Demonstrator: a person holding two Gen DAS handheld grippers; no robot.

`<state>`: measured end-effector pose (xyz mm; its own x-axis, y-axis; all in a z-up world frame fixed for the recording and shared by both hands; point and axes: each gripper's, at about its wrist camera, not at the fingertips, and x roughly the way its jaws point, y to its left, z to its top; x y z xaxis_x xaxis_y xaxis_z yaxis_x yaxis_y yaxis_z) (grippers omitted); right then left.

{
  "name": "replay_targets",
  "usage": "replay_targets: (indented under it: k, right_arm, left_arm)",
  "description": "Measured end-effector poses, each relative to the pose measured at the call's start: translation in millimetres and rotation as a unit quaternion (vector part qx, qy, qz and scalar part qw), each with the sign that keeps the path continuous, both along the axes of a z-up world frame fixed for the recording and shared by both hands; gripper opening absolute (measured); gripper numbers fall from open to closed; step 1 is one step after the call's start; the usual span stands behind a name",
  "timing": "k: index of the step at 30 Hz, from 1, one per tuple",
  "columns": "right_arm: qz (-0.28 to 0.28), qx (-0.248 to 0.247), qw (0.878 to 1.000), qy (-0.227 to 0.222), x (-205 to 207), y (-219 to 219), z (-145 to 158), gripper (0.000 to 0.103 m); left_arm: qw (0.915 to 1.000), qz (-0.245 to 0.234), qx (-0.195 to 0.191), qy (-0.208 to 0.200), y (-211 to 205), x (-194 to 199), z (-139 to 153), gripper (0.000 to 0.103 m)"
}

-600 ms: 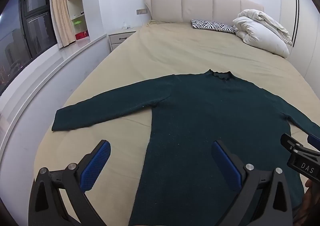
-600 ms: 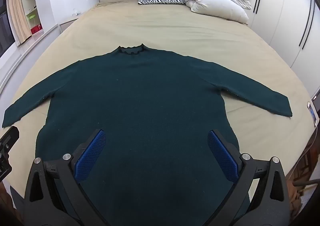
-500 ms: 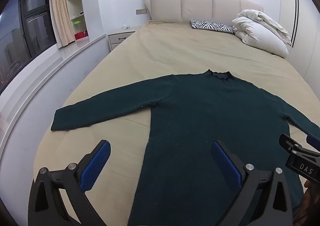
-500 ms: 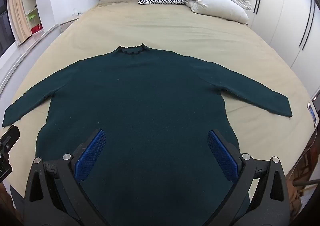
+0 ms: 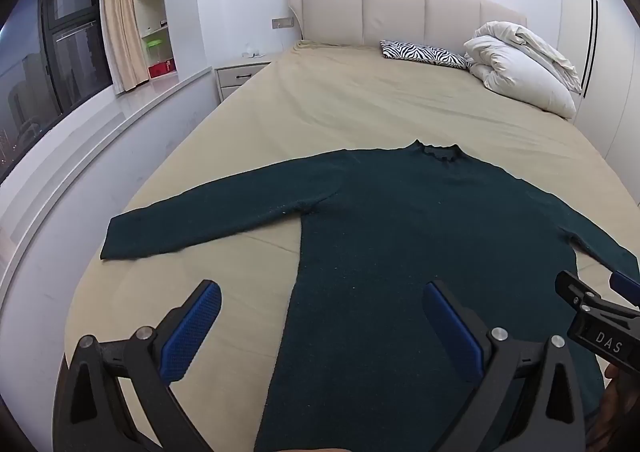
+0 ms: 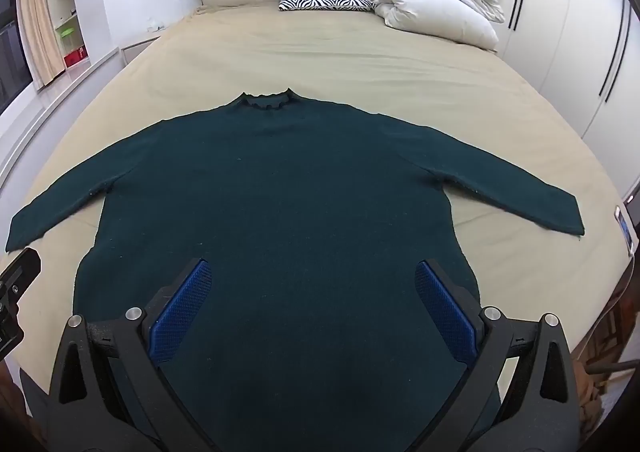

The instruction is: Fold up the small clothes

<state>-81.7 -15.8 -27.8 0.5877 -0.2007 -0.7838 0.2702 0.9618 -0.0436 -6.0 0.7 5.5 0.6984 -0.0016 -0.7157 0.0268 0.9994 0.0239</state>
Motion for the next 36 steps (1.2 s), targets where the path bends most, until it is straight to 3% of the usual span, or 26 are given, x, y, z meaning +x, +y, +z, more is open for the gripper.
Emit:
replay_targets:
  k: [36]
  right_arm:
    - [0.002,0.001,1.000,0.001,-1.4,2.0,-0.8,0.103]
  left_arm:
    - [1.0000,0.001,-0.002,0.001,3.2,-1.9,-0.4,0.103]
